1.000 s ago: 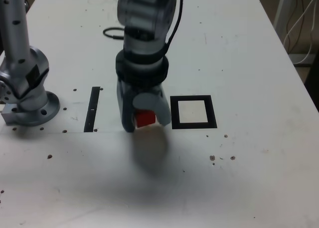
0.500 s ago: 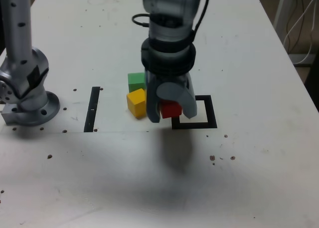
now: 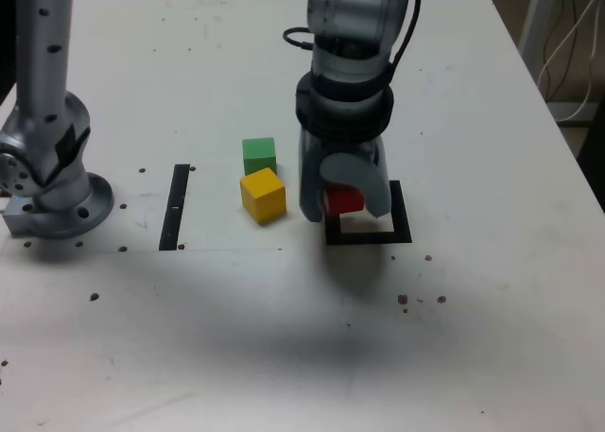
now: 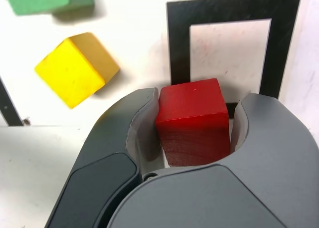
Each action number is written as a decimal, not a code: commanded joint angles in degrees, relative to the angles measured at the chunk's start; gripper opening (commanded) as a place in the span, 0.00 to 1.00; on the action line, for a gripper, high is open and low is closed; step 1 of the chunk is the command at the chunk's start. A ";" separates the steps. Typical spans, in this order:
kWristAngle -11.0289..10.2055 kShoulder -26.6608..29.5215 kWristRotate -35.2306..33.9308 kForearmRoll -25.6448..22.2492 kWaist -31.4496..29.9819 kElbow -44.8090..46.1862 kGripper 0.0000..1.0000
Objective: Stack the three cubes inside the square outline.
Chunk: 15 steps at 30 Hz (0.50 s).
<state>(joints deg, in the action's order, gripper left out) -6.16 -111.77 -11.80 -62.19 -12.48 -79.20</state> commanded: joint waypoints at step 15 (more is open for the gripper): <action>0.83 -4.79 3.93 -0.65 2.50 -4.13 0.28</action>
<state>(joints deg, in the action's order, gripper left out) -5.47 -116.57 -8.00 -62.75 -10.07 -83.11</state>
